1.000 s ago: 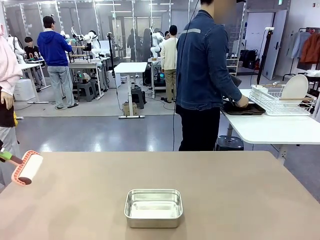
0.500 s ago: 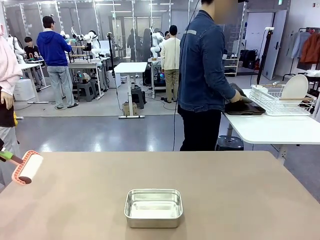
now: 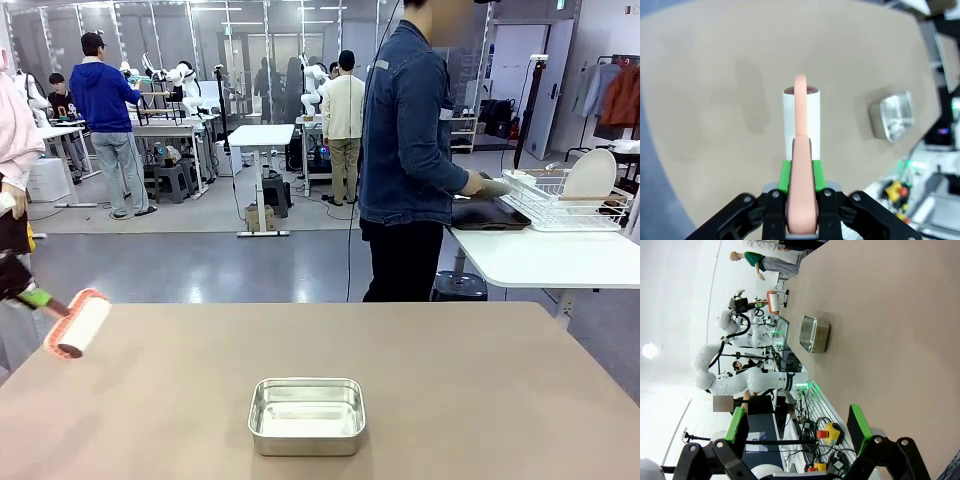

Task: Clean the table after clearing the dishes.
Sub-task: Place the Lint Roller back on top of the Airtight Container.

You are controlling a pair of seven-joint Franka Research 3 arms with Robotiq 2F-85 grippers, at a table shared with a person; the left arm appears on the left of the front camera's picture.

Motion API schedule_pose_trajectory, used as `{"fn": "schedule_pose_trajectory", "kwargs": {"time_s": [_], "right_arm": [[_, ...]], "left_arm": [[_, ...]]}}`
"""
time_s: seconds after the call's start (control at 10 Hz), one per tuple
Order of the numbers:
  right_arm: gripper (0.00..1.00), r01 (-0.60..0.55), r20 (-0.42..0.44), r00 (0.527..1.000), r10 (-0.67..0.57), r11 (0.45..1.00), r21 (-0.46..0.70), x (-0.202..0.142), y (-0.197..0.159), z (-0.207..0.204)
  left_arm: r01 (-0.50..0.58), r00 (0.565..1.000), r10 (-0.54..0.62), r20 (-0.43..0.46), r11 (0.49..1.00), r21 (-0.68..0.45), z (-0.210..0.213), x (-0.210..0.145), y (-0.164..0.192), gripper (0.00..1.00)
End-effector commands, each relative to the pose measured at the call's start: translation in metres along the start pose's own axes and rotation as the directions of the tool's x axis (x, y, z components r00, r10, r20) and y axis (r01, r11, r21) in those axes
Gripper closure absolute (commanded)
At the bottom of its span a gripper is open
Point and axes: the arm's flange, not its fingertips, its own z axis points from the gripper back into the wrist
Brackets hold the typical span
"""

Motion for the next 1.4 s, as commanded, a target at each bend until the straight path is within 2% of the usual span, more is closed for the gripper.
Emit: {"fn": "schedule_pose_trajectory", "kwargs": {"time_s": [0.0,0.1,0.2,0.3,0.5,0.6,0.7,0.8,1.0,1.3], "right_arm": [[0.0,0.001,-0.001,1.0,-0.001,1.0,-0.014,-0.004,0.002,-0.003],[0.0,0.001,-0.001,1.0,-0.001,1.0,-0.014,-0.004,0.002,-0.003],[0.0,0.001,-0.001,1.0,-0.001,1.0,-0.014,-0.004,0.002,-0.003],[0.0,0.001,-0.001,1.0,-0.001,1.0,-0.014,-0.004,0.002,-0.003],[0.0,0.001,-0.001,1.0,-0.001,1.0,-0.014,-0.004,0.002,-0.003],[0.0,0.001,-0.001,1.0,-0.001,1.0,-0.014,-0.004,0.002,-0.003],[0.0,0.001,-0.001,1.0,-0.001,1.0,-0.014,-0.004,0.002,-0.003],[0.0,0.001,-0.001,1.0,-0.001,1.0,-0.014,-0.004,0.002,-0.003],[0.0,0.001,-0.001,1.0,-0.001,1.0,-0.014,-0.004,0.002,-0.003],[0.0,0.001,-0.001,1.0,-0.001,1.0,-0.014,-0.004,0.002,-0.003]], "left_arm": [[0.243,0.969,-0.244,-0.029,0.97,-0.02,0.003,0.02,-0.066,0.8],[0.391,0.917,-0.392,-0.073,0.92,-0.028,-0.002,0.032,-0.11,0.8],[0.585,0.796,-0.582,-0.166,0.81,-0.031,-0.014,0.045,-0.174,0.8],[0.72,0.66,-0.717,-0.224,0.689,-0.081,-0.036,0.052,-0.228,0.8],[0.875,0.382,-0.86,-0.337,0.455,-0.167,-0.096,0.054,-0.312,0.8],[0.897,0.275,-0.9,-0.339,0.367,-0.247,-0.127,0.057,-0.337,0.8],[0.904,0.215,-0.897,-0.386,0.333,-0.269,-0.152,0.059,-0.355,0.8],[0.912,0.183,-0.897,-0.402,0.308,-0.272,-0.173,0.061,-0.369,0.8],[0.903,0.176,-0.883,-0.434,0.321,-0.287,-0.217,0.073,-0.392,0.8],[0.88,0.21,-0.86,-0.465,0.373,-0.293,-0.267,0.079,-0.41,0.8]]}}
